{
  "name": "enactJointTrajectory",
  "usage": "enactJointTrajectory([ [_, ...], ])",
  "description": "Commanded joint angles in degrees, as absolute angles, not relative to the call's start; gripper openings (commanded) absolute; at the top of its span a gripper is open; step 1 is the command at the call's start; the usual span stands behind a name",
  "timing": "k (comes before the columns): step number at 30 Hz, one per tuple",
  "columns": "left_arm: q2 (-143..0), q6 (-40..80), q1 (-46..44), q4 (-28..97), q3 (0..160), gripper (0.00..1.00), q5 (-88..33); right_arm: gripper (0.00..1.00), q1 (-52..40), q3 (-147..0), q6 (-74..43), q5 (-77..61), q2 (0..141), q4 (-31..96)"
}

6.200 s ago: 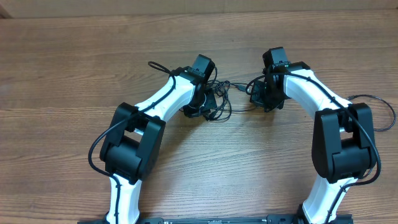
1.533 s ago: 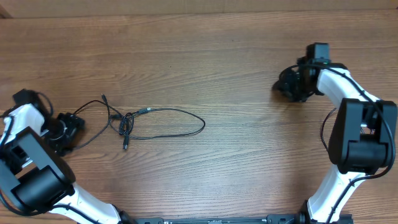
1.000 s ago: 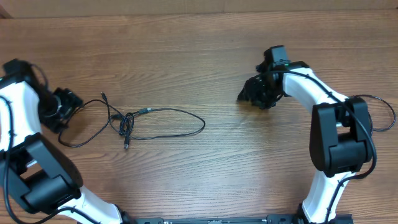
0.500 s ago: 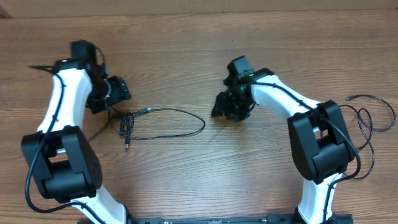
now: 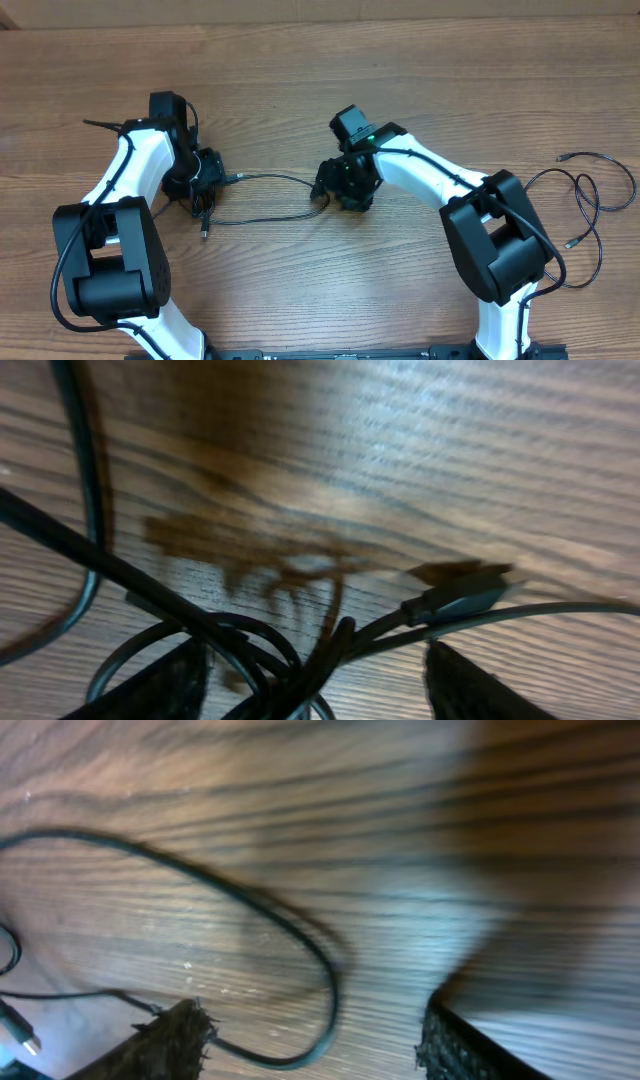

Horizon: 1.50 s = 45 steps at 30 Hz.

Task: Untangle cables
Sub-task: 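Move both grippers back to the cable at center and grasp it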

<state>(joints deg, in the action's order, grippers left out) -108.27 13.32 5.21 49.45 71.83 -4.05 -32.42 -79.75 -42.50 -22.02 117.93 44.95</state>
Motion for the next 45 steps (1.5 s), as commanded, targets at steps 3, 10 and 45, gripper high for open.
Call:
enactJointTrajectory([
  [3, -107.6, 12.8, 4.4, 46.5, 68.1, 0.49, -7.1, 0.38, -36.9, -79.8, -52.0, -12.4, 118.8, 44.0],
  [10, -107.6, 12.4, 2.0, 46.4, 67.9, 0.07, -8.0, 0.04, -37.9, -79.8, -51.9, -3.4, 118.7, 44.6],
  [45, -107.5, 9.1, -7.2, 45.3, 72.7, 0.37, -25.5, 0.04, -12.1, -86.0, -19.2, -1.4, 116.4, 59.3],
])
